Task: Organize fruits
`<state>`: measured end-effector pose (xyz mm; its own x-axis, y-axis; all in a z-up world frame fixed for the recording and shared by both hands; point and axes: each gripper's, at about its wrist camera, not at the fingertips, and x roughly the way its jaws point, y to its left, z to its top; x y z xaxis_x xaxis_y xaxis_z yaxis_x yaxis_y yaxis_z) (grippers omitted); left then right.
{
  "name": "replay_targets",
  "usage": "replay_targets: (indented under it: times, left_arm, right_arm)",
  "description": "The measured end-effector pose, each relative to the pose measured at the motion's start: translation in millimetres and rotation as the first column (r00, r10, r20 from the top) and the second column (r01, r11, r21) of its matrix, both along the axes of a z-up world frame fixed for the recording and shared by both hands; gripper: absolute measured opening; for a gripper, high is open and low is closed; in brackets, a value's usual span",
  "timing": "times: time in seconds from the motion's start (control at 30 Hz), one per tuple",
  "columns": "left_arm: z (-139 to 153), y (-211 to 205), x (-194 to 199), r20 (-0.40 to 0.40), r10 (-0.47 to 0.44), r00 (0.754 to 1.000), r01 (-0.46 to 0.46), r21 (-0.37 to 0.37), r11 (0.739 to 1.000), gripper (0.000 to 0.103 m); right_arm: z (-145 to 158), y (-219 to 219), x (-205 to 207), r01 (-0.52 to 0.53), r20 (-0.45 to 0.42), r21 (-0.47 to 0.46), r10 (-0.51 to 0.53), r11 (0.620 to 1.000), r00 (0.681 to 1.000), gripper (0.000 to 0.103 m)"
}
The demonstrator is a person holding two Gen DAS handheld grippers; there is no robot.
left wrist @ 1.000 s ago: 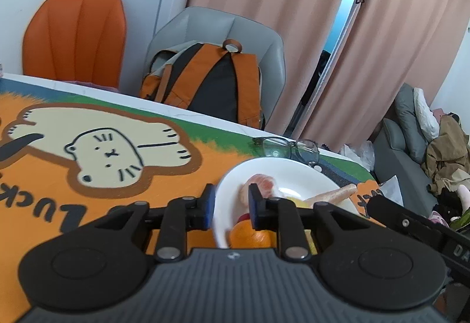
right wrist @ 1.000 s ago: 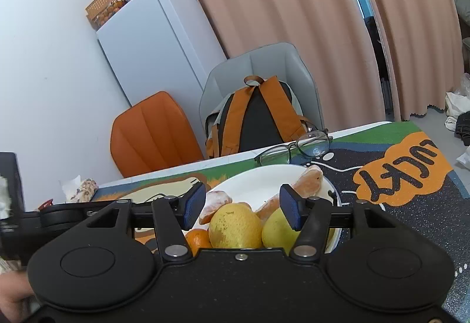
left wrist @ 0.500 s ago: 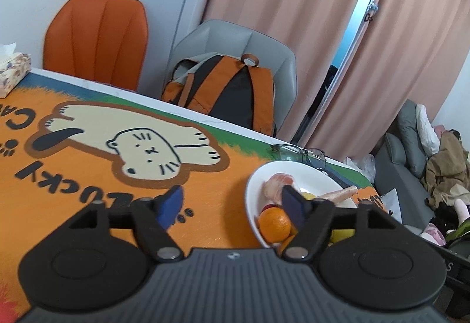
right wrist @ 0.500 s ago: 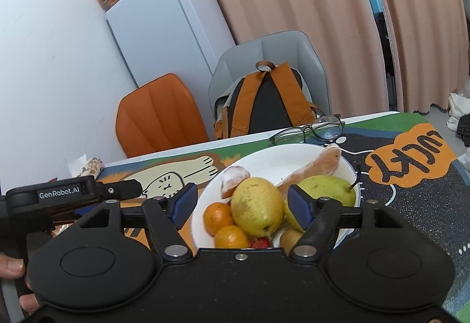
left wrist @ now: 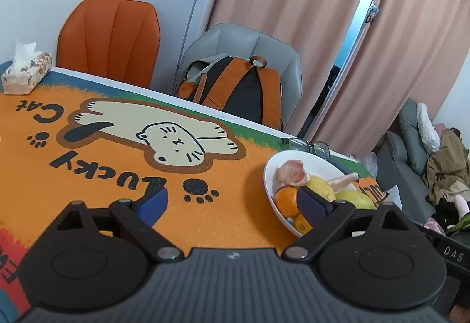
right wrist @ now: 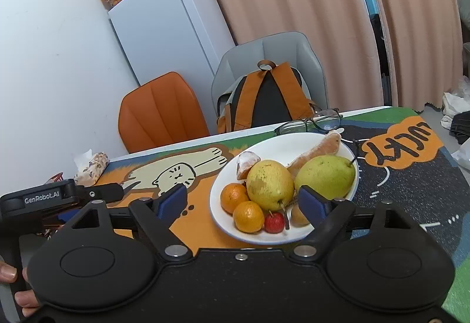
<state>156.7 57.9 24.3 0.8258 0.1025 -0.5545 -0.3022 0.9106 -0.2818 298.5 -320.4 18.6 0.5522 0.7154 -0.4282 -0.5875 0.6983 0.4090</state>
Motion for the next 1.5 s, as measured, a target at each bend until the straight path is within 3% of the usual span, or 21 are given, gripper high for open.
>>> replay_targets:
  times: [0.53, 0.9, 1.5]
  left_arm:
    - [6, -16, -57, -0.041, -0.016, 0.999, 0.019, 0.066, 0.998, 0.096]
    - [17, -9, -98, -0.051, -0.025, 0.998, 0.031, 0.109, 0.994, 0.103]
    - [30, -5, -134, -0.055, -0.055, 0.997, 0.062, 0.117, 0.991, 0.103]
  right_arm:
    - [27, -15, -48, -0.051, 0.062, -0.041, 0.053, 0.998, 0.997, 0.103]
    - [39, -19, -84, -0.085, 0.074, -0.083, 0.091, 0.993, 0.993, 0.103]
    - [59, -37, -124, -0.090, 0.069, -0.144, 0.100, 0.986, 0.993, 0.103]
